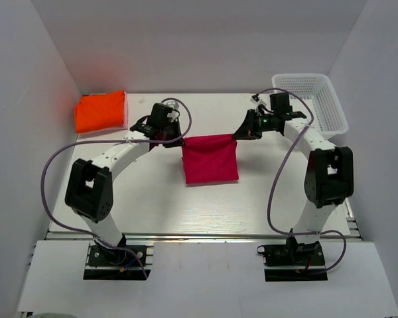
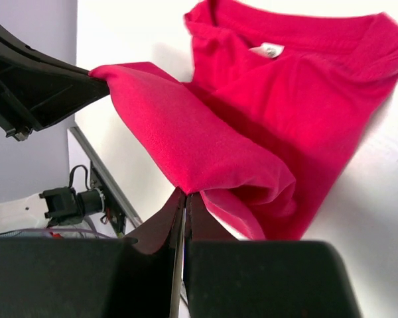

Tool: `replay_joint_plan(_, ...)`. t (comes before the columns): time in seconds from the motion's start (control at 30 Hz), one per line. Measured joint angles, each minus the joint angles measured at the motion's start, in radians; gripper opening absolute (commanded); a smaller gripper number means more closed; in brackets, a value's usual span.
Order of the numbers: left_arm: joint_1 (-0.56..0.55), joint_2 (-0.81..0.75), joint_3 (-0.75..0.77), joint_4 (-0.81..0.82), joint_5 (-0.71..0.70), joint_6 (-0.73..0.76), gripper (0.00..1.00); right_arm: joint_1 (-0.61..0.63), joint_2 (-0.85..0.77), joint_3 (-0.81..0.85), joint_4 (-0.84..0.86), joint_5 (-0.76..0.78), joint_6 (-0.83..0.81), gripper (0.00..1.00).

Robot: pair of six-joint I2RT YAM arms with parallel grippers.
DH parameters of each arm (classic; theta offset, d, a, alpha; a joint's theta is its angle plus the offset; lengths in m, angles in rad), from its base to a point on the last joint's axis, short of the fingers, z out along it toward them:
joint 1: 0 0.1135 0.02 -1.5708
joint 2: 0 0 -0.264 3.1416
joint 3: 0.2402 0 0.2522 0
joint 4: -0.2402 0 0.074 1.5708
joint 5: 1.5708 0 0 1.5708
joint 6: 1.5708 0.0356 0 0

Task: Fold and stack the t-shirts
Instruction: Fold the long partially folded tshirt into a neat square

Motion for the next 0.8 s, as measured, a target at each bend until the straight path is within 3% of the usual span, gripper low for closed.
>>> replay_joint_plan(0.3, 0.069, 0.136, 0.052, 0.098, 0.048, 0.015, 0.0, -0.001, 0.188, 0.146, 0.044, 0.01, -0.008, 0.0)
replay_joint_plan(0.33, 0.075, 0.147, 0.058, 0.111, 0.056, 0.019, 0.01, -0.002, 0.212, 0.166, 0.051, 0.011, -0.007, 0.04)
replay_joint_plan(0.37, 0.081, 0.159, 0.065, 0.123, 0.064, 0.024, 0.1, -0.003, 0.236, 0.187, 0.055, 0.011, -0.005, 0.09)
replay_joint_plan(0.4, 0.087, 0.175, 0.075, 0.134, 0.072, 0.031, 0.44, -0.004, 0.259, 0.206, 0.057, 0.012, -0.002, 0.3)
replay_joint_plan(0.47, 0.099, 0.209, 0.101, 0.149, 0.085, 0.049, 0.76, -0.008, 0.309, 0.246, 0.069, 0.017, 0.01, 0.66)
replay_joint_plan(0.5, 0.106, 0.226, 0.115, 0.157, 0.087, 0.059, 0.94, -0.011, 0.336, 0.272, 0.075, 0.022, 0.012, 0.9)
replay_joint_plan(0.57, 0.121, 0.262, 0.149, 0.169, 0.093, 0.065, 1.0, -0.02, 0.399, 0.34, 0.088, 0.038, 0.01, 0.9)
replay_joint_plan(0.63, 0.133, 0.293, 0.186, 0.171, 0.095, 0.071, 1.0, -0.026, 0.436, 0.385, 0.098, 0.045, 0.014, 0.9)
replay_joint_plan(0.8, 0.15, 0.307, 0.214, 0.166, 0.098, 0.093, 1.0, -0.032, 0.409, 0.346, 0.126, 0.065, 0.008, 0.9)
